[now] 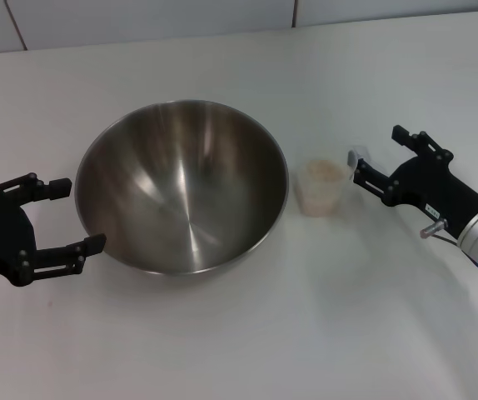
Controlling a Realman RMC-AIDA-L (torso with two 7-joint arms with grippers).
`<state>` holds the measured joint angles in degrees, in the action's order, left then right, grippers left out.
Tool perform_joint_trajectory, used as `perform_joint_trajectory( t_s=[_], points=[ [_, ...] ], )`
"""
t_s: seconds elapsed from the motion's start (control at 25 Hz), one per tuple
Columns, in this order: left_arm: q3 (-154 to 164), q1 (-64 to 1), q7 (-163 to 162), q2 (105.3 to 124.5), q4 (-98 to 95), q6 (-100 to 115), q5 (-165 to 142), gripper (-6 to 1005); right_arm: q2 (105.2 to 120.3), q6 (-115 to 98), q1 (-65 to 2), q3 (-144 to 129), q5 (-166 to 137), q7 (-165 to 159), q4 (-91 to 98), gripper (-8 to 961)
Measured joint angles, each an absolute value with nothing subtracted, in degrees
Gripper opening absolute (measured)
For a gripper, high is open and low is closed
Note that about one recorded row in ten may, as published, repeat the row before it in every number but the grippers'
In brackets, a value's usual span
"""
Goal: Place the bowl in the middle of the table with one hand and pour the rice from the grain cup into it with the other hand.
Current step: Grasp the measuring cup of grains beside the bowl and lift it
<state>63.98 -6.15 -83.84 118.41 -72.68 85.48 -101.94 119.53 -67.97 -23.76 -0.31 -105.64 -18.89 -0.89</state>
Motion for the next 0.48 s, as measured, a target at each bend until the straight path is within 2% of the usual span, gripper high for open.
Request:
perform_joint_trajectory(
  t_s=[0.44,0.48],
  points=[
    [64.0,-6.2,-83.8,118.39,-72.7,85.7,-102.2,860,119.59,-67.2,-24.8,2.8,-105.6,-16.2,-2.0,826],
    [64.0,-6.2,-83.8,118.38,-72.7,85.7,-102.3,860,119.6,-66.8,-24.8,3.6,-105.6,-14.6,-2.6,768]
  ],
)
